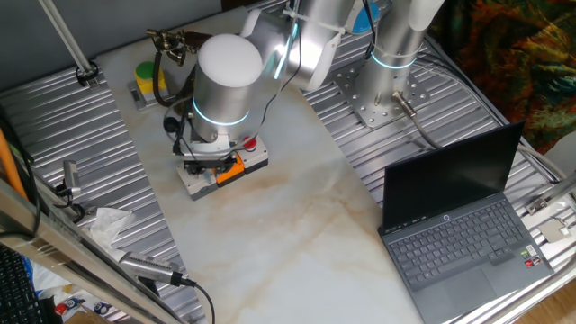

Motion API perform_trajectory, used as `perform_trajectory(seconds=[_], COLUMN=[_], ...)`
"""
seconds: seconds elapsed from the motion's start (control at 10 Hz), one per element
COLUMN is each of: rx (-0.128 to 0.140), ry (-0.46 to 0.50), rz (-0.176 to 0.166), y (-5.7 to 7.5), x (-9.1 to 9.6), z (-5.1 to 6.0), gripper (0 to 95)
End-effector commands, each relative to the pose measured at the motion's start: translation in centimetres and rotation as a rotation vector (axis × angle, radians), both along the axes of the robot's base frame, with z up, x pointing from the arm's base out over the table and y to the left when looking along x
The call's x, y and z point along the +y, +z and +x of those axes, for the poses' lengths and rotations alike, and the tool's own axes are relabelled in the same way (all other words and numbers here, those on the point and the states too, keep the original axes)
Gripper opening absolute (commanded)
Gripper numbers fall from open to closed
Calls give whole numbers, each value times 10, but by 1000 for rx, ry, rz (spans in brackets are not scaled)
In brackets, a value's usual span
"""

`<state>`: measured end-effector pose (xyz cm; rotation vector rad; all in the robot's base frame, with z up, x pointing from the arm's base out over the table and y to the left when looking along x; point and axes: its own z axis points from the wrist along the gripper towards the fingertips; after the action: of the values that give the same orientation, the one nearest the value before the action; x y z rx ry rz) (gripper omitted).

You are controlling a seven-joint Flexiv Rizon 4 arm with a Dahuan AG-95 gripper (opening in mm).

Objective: Dial a number on an old rotary phone

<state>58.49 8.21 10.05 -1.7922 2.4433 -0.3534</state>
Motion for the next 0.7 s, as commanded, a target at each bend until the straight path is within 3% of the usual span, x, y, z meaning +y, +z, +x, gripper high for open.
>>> perform_trajectory(seconds=[0.1,0.2,0.7], rx=[-1,1,56], ry=[25,34,51], rz=[2,9,36], y=[0,0,0], x=[0,0,0], z=[0,0,-1], gripper=[380,190,190])
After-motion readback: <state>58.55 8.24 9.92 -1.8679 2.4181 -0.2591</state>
